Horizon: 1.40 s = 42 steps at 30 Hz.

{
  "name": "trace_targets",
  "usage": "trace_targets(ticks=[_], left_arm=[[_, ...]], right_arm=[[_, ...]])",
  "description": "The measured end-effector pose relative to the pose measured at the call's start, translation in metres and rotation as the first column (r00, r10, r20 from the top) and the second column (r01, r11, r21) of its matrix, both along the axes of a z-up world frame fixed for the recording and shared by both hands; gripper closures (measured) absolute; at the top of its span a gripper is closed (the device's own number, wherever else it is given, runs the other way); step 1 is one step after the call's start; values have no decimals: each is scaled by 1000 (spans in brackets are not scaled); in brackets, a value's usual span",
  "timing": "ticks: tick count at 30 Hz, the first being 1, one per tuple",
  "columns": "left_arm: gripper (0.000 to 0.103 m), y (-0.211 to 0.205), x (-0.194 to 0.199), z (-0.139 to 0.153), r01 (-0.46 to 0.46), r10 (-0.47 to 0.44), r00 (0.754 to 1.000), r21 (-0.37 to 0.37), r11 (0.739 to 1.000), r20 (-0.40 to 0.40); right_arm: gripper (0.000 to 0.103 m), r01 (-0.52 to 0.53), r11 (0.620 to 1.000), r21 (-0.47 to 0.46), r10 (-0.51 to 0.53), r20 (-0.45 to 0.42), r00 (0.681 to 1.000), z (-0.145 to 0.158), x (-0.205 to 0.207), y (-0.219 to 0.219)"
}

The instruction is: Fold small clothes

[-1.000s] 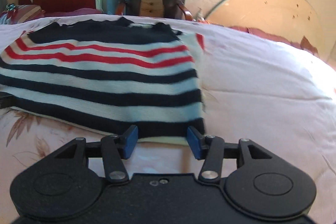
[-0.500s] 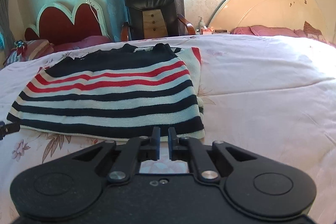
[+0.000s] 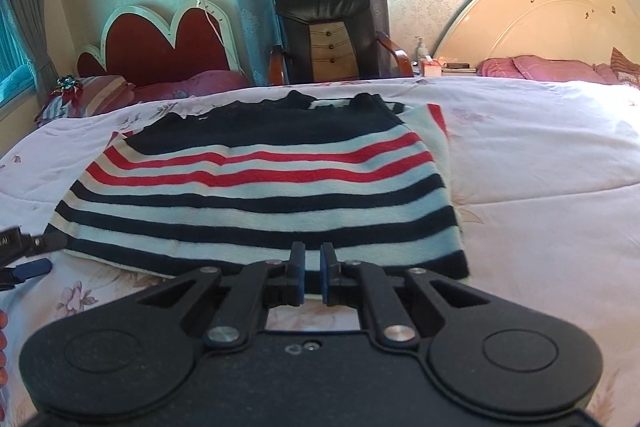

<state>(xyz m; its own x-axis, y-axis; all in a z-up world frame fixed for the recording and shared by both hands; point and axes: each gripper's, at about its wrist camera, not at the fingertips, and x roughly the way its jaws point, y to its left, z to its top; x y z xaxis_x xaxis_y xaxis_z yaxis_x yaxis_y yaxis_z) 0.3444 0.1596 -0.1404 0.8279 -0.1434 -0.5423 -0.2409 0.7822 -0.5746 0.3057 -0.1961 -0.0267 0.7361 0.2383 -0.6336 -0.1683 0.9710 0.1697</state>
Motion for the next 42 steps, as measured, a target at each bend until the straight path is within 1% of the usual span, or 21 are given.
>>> trace_targets(ticks=[3,6,7,8,9,11,17,19,21,25,27,28,29,30,32,33,34,36,37,39,42], left_arm=[[16,14,10,-10,-46,51,998,-137,989,31],[16,19,24,-18,-52,62,997,-207,977,43],[20,19,28,-20,-49,59,997,-214,976,44],[32,20,33,-22,-52,61,998,-216,975,35],[38,21,35,-26,-60,70,997,-226,972,34],[46,24,41,-34,-85,100,994,-264,961,40],[46,20,68,-45,-94,127,987,-290,952,97],[50,22,71,-50,-101,147,982,-320,942,121],[75,28,75,-59,-127,167,982,-336,933,94],[78,33,80,-61,-105,148,984,-351,931,101],[81,39,78,-63,-93,159,980,-431,897,118],[82,42,73,-60,-68,165,972,-476,877,165],[82,43,69,-57,-36,166,961,-498,867,221],[82,41,67,-55,-17,164,954,-497,867,253],[82,41,69,-61,-45,159,965,-465,884,209],[83,43,73,-71,-80,164,976,-471,879,141],[83,45,74,-79,-84,166,978,-483,871,129],[83,42,77,-76,-78,154,979,-462,884,130],[83,41,79,-76,-82,156,980,-465,881,124],[83,42,81,-76,-87,162,980,-485,870,115],[83,40,82,-70,-85,162,980,-484,871,119]], right_arm=[[95,-2,1000,22,2,-4,1000,-2,8,8],[95,-1,999,41,1,-1,1000,-2,14,14],[95,-2,999,47,2,-1,1000,-2,16,15],[95,-3,998,56,3,-1,1000,-2,18,16],[95,-5,998,70,5,-1,1000,-2,20,17],[95,-13,994,106,14,-4,1000,-3,26,18],[101,-53,987,153,57,-17,998,-6,51,34],[102,-82,984,156,84,-9,996,-8,59,42],[102,-103,983,151,105,-9,994,-12,69,52],[102,-103,984,147,108,-25,994,-20,85,65],[102,-111,982,150,115,-22,993,-20,89,69],[102,-116,982,151,121,-20,992,-21,89,71],[102,-120,981,150,125,-21,992,-21,90,72],[102,-123,981,150,128,-23,992,-22,91,73],[102,-133,981,140,138,-30,990,-25,92,73],[102,-127,986,110,133,-49,990,-30,95,74],[103,-124,986,110,131,-63,989,-35,96,72],[103,-118,982,150,129,-67,989,-38,97,65],[103,-117,981,153,129,-72,989,-38,98,64],[103,-124,984,129,133,-70,989,-37,96,67],[103,-129,986,104,137,-67,988,-37,97,72]])
